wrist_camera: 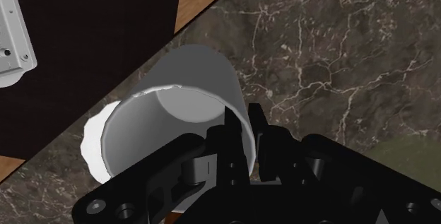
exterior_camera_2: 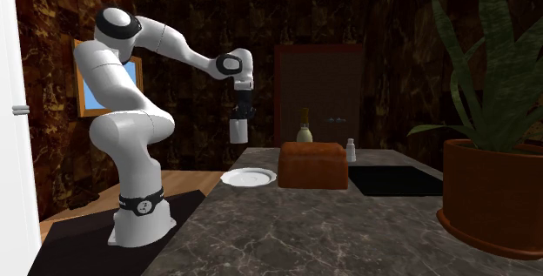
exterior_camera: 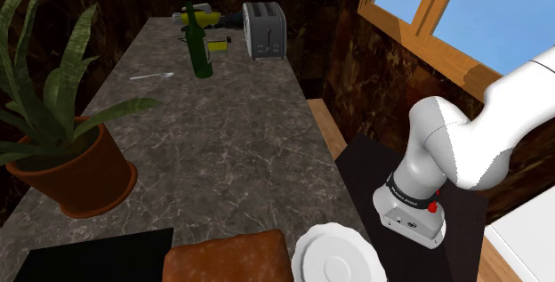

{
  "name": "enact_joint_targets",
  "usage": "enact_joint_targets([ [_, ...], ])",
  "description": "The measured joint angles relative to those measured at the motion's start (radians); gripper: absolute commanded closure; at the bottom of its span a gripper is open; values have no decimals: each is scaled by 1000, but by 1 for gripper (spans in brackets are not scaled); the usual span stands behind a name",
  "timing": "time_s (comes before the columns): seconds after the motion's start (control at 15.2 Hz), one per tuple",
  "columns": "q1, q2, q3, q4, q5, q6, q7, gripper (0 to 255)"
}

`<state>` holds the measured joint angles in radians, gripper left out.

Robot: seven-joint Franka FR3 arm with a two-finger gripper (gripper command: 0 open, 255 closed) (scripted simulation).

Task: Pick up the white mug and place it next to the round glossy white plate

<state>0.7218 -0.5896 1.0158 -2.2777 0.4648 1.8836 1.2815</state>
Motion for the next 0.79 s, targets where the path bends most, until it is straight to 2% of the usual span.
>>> enact_joint_targets([
  [0.79, -42, 56, 116, -106, 25, 174, 6, 255],
])
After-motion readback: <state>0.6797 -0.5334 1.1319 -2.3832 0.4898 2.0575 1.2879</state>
